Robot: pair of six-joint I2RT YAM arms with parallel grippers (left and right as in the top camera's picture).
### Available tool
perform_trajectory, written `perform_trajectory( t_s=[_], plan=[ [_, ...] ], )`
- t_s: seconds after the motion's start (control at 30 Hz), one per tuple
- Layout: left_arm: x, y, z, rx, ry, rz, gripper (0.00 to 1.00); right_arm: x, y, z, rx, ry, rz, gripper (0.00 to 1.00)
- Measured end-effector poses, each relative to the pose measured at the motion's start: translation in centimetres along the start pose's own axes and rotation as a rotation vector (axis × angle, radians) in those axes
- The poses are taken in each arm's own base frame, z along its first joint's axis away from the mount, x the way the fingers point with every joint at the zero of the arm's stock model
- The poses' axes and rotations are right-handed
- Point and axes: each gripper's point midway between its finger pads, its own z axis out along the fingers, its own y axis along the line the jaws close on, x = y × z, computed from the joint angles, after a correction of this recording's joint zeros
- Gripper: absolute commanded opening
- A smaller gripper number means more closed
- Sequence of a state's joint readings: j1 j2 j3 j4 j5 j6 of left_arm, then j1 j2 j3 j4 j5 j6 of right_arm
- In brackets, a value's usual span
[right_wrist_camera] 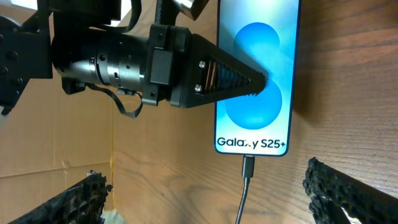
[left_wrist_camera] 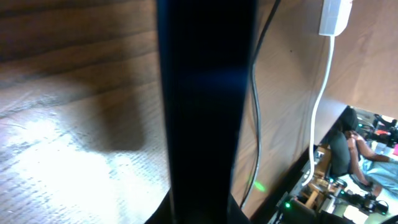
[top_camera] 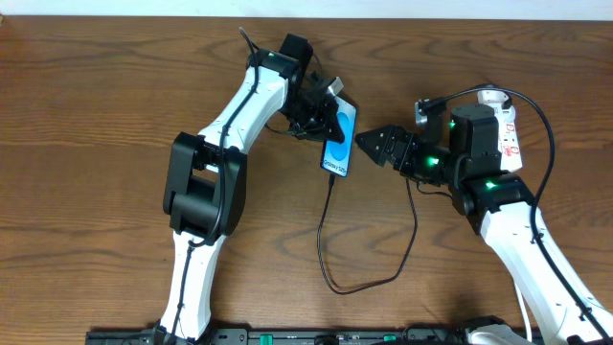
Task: Plug charger to phone and switch on socket
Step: 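Lower the phone with the left gripper onto the table, cable attached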
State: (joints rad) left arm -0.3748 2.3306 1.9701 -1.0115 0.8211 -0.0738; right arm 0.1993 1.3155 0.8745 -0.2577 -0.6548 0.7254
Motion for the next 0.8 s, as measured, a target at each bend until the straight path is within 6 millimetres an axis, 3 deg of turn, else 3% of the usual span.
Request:
perform_trajectory(
  t_s=[0.17, 0.43, 0.8],
  plan=[
    [-0.3, 0.5, 0.3, -0.013, -0.015, 0.010, 0.08, 0.0, 0.0, 0.0, 0.000, 0.000, 0.000, 0.99],
    [0.7, 2.7, 2.3, -0.020, 0.004, -0.057, 0.07, 0.1, -0.1, 0.0, 0.003, 0.003, 0.003, 0.99],
    [0.7, 3.2, 2.9, -0.021, 0.005, -0.068, 0.08, 0.1, -0.1, 0.0, 0.003, 0.003, 0.004, 0.99]
  ],
)
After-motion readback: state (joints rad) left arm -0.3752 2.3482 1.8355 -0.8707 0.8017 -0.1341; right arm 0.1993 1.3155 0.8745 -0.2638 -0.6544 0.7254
